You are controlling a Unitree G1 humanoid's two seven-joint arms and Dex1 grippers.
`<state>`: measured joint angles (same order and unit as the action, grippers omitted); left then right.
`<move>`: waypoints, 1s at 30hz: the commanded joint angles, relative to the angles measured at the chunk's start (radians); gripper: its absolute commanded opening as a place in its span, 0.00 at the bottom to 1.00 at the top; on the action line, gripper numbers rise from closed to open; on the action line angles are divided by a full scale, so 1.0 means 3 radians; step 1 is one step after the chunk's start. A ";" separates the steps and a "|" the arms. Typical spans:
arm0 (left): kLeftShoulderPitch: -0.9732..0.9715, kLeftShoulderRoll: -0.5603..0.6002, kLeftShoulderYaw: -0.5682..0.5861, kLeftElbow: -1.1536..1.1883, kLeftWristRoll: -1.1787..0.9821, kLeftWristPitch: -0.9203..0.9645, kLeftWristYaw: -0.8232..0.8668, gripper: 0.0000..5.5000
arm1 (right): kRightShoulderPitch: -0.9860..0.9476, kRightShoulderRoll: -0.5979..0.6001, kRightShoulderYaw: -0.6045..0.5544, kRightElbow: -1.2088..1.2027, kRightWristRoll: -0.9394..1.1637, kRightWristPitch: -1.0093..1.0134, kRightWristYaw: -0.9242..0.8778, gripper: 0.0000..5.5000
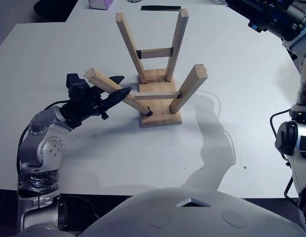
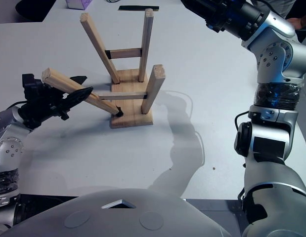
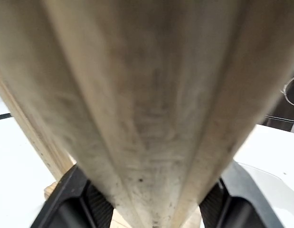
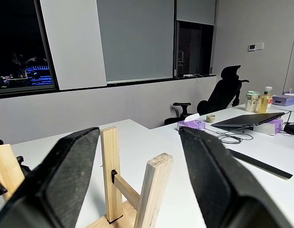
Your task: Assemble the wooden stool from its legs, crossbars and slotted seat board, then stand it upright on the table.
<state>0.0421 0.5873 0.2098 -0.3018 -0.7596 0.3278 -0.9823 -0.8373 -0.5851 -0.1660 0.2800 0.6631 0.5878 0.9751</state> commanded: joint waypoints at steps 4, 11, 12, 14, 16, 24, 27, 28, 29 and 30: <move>0.0049 0.0072 -0.0282 0.0028 0.0034 0.0182 -0.0171 0.37 | 0.0023 -0.0003 -0.0007 -0.0020 -0.0072 -0.0025 0.0022 0.56; -0.0194 0.0181 -0.0439 0.0183 0.0149 0.0161 -0.0323 0.37 | 0.0133 0.0023 -0.0014 -0.0094 -0.0085 -0.0024 0.0009 0.56; -0.0253 0.0214 -0.0451 0.0234 0.0186 0.0148 -0.0355 0.37 | 0.0153 0.0029 -0.0013 -0.0106 -0.0090 -0.0032 0.0001 0.56; -0.0354 0.0271 -0.0466 0.0315 0.0281 0.0096 -0.0380 0.37 | 0.0199 0.0053 -0.0004 -0.0151 -0.0100 -0.0048 -0.0019 0.56; -0.0443 0.0325 -0.0502 0.0327 0.0375 0.0043 -0.0380 0.37 | 0.0272 0.0072 -0.0018 -0.0239 -0.0084 -0.0033 -0.0048 0.56; -0.0721 0.0479 -0.0755 0.0164 0.0560 0.0074 -0.0479 0.37 | 0.0756 0.0204 0.0033 -0.0966 0.0012 0.0079 -0.0261 0.56; -0.0698 0.0507 -0.0774 0.0014 0.0542 0.0145 -0.0440 0.37 | 0.0853 0.0275 -0.0068 -0.1372 0.0243 0.0261 -0.0454 0.56; -0.0682 0.0521 -0.0777 -0.0027 0.0557 0.0165 -0.0421 0.37 | 0.0860 0.0295 -0.0123 -0.1504 0.0348 0.0340 -0.0539 0.56; -0.0673 0.0534 -0.0776 -0.0057 0.0570 0.0184 -0.0396 0.37 | 0.0860 0.0311 -0.0173 -0.1624 0.0449 0.0401 -0.0628 0.56; -0.0669 0.0550 -0.0762 -0.0085 0.0573 0.0202 -0.0377 0.37 | 0.0843 0.0338 -0.0238 -0.1772 0.0572 0.0467 -0.0770 0.56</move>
<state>-0.1806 0.7186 -0.0037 -0.3127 -0.6242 0.3539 -1.1027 -0.5817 -0.4948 -0.2006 -0.1705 0.7695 0.6828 0.8083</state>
